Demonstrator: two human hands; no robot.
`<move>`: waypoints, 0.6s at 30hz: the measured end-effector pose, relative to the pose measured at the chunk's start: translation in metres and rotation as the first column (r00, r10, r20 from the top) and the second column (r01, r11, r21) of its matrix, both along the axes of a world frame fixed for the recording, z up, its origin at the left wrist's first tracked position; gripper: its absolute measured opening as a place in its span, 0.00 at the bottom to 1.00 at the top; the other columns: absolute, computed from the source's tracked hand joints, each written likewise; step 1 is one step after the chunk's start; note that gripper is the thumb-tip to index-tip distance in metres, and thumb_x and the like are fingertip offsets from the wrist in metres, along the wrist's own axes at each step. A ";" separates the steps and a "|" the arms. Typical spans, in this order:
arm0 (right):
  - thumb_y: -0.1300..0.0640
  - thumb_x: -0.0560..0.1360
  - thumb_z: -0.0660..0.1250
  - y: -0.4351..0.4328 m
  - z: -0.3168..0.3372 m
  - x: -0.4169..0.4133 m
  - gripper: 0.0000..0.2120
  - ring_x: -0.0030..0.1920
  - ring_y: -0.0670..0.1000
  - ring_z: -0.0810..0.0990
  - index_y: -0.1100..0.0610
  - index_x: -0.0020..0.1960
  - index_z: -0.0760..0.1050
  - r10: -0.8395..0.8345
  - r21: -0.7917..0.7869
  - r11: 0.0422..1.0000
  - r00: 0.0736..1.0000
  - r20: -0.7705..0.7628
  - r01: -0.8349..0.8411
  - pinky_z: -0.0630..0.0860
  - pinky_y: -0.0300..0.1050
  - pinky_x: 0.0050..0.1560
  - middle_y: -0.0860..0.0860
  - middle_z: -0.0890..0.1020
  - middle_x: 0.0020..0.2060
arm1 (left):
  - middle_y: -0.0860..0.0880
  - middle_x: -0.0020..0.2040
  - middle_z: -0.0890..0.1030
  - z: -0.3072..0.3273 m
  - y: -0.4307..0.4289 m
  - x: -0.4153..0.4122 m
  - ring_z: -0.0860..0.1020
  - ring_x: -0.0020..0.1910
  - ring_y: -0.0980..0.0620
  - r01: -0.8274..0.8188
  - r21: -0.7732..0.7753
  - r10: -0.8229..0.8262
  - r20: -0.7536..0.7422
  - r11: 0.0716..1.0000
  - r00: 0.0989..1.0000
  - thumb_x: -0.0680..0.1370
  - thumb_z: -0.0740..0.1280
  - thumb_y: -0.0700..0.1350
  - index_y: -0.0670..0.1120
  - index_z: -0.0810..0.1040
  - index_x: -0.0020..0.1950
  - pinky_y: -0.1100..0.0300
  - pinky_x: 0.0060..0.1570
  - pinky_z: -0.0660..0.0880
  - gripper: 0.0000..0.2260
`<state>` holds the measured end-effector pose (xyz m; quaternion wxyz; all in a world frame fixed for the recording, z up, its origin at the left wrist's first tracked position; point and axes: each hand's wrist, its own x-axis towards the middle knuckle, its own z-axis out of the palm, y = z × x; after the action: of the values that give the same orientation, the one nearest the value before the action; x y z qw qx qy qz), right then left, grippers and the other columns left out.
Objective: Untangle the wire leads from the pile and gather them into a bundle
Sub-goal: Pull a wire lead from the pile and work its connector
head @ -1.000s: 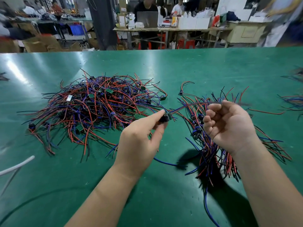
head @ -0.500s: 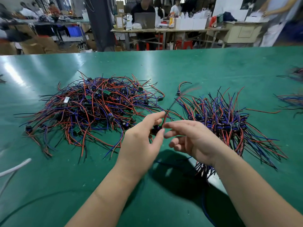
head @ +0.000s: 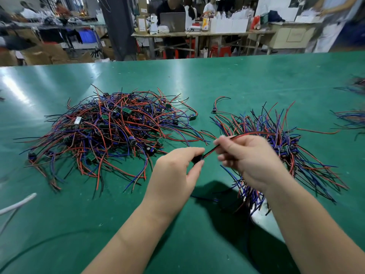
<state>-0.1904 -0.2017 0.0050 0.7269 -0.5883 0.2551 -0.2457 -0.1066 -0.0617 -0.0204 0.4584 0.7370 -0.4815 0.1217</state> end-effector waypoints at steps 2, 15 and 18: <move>0.60 0.75 0.66 -0.015 0.012 -0.008 0.08 0.25 0.43 0.77 0.64 0.41 0.78 -0.135 0.056 0.990 0.990 0.049 0.132 0.74 0.32 0.25 0.51 0.80 0.27 | 0.49 0.47 0.85 0.000 0.000 0.001 0.81 0.46 0.56 -0.019 -0.020 0.019 -0.003 1.000 1.000 0.71 0.73 0.36 0.41 0.83 0.53 0.59 0.51 0.76 0.11; 0.59 0.82 0.54 -0.031 0.014 -0.010 0.12 0.25 0.50 0.79 0.60 0.45 0.73 -0.414 0.228 0.900 0.892 0.182 0.371 0.75 0.37 0.26 0.55 0.77 0.31 | 0.60 0.38 0.82 0.001 0.007 0.019 0.80 0.36 0.65 -0.246 -0.101 0.200 -0.333 0.964 0.921 0.70 0.75 0.39 0.47 0.84 0.49 0.71 0.44 0.75 0.09; 0.65 0.79 0.59 -0.002 0.006 -0.002 0.08 0.28 0.51 0.80 0.57 0.47 0.76 -0.076 -0.017 0.997 0.989 0.128 0.078 0.77 0.39 0.28 0.56 0.80 0.33 | 0.60 0.39 0.83 -0.002 0.005 0.020 0.81 0.37 0.64 -0.266 -0.135 0.174 -0.469 0.955 0.866 0.69 0.76 0.40 0.47 0.84 0.49 0.71 0.44 0.76 0.10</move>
<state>-0.1921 -0.2033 0.0105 0.7253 -0.5689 0.2279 -0.3135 -0.0864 -0.0571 -0.0227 0.6108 0.7466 -0.2597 0.0453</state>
